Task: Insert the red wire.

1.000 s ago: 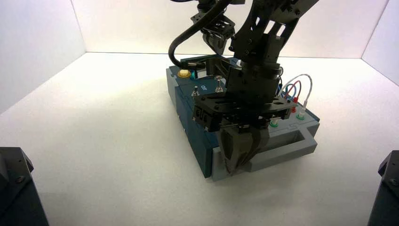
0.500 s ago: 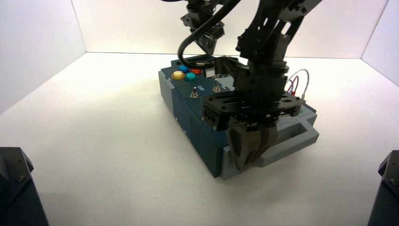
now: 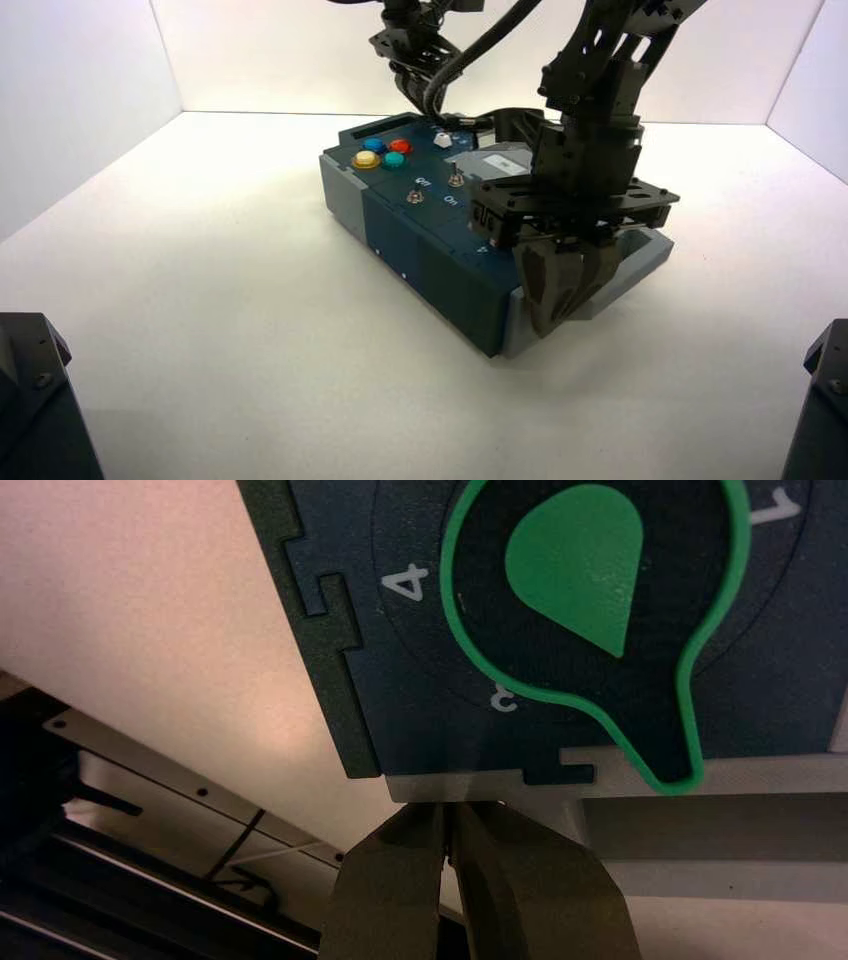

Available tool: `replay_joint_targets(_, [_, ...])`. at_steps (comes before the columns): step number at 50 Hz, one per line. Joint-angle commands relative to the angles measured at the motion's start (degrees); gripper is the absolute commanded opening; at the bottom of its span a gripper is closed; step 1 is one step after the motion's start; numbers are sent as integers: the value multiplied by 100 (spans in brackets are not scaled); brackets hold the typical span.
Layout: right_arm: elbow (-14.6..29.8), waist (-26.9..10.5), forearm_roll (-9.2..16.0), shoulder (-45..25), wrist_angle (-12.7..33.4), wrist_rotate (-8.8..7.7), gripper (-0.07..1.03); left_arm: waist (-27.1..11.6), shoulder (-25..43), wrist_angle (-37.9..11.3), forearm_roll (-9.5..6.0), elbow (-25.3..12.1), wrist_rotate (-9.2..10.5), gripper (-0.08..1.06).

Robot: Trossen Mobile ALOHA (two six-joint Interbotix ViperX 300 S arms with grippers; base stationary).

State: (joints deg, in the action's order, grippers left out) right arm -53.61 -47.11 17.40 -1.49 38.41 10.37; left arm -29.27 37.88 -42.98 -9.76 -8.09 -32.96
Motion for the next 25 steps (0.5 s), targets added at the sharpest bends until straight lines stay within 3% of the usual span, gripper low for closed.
replay_joint_targets(1, [62,519,-229,-105,-114,44,-2,-62,-79,-105,18,343,-44,-3])
replay_joint_targets(25, [88,545,-220,-132,-149,70,-2,-62,-123,44,18,694,-105,-3])
